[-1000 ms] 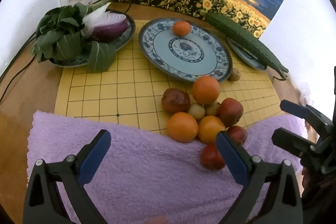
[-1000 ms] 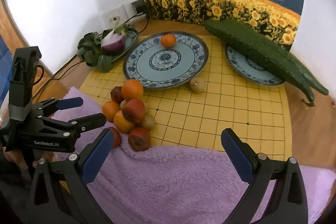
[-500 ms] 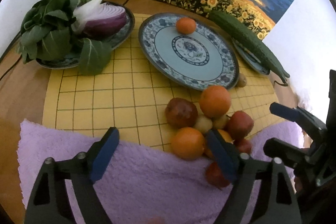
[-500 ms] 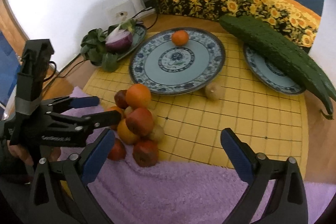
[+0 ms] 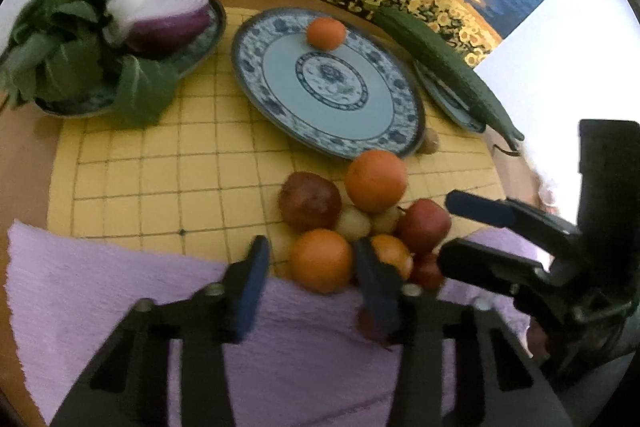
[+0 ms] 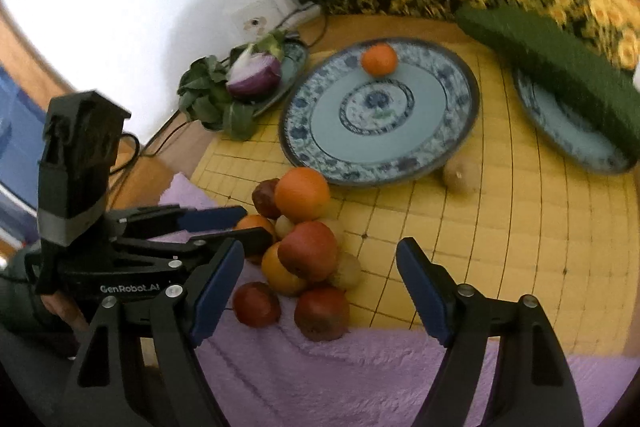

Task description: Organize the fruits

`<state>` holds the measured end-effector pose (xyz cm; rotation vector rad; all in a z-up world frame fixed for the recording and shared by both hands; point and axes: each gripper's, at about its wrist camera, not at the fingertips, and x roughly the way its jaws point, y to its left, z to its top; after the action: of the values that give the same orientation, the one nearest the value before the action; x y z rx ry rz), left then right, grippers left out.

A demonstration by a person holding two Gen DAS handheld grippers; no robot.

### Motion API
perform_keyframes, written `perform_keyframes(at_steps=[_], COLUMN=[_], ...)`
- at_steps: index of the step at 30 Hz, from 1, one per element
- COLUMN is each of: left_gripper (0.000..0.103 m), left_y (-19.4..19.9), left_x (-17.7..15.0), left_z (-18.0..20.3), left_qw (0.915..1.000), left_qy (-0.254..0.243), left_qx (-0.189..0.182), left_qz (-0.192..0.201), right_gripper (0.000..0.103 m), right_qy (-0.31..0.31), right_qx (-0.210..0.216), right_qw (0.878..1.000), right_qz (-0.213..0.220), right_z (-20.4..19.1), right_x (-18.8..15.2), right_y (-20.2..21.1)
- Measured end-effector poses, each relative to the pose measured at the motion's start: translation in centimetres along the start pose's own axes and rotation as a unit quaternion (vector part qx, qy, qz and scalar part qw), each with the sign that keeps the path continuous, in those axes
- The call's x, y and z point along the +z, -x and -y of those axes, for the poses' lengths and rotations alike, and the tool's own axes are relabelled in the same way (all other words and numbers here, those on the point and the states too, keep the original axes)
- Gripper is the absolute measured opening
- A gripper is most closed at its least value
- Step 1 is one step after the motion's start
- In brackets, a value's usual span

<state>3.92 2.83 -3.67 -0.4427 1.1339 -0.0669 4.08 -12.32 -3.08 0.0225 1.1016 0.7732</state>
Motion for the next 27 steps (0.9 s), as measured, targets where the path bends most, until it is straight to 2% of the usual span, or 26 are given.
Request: perform_keyframes(at_steps=[3,8,13,15,19,27], left_gripper=[0.035,0.034,0.034,0.034,0.034,0.034], left_y=[0.0,0.1,0.4,0.5,0.6,0.8], left_x=[-0.1,-0.3,-0.8,-0.9,-1.0,-1.1], left_z=[0.3,0.3,-0.2,-0.2,-0.4,-0.8], left_qw=[1.0000,1.0000,0.9999,0.9999,0.9998,0.9996], left_qy=[-0.004,0.004,0.011,0.013,0.016,0.022], left_qx=[0.004,-0.001,0.000,0.000,0.002,0.002], left_qz=[0.001,0.005,0.007,0.009,0.011,0.016], right_gripper=[0.071,0.071,0.063,0.056,0.055,0.053], right_qy=[-0.050,-0.149,-0.159,-0.166,-0.189,-0.181], right_qx=[0.022,0.060,0.035,0.029,0.014,-0.020], right_qw=[0.998,0.986,0.984,0.983,0.979,0.981], right_qz=[-0.010,-0.041,-0.067,-0.071,-0.071,-0.062], right_z=[1.2,3.1,2.5,2.3,2.3,1.8], right_x=[0.0,-0.1,0.0,0.2,0.5,0.7], right_y=[0.0,-0.7,-1.7,-2.1,-2.5,-2.1])
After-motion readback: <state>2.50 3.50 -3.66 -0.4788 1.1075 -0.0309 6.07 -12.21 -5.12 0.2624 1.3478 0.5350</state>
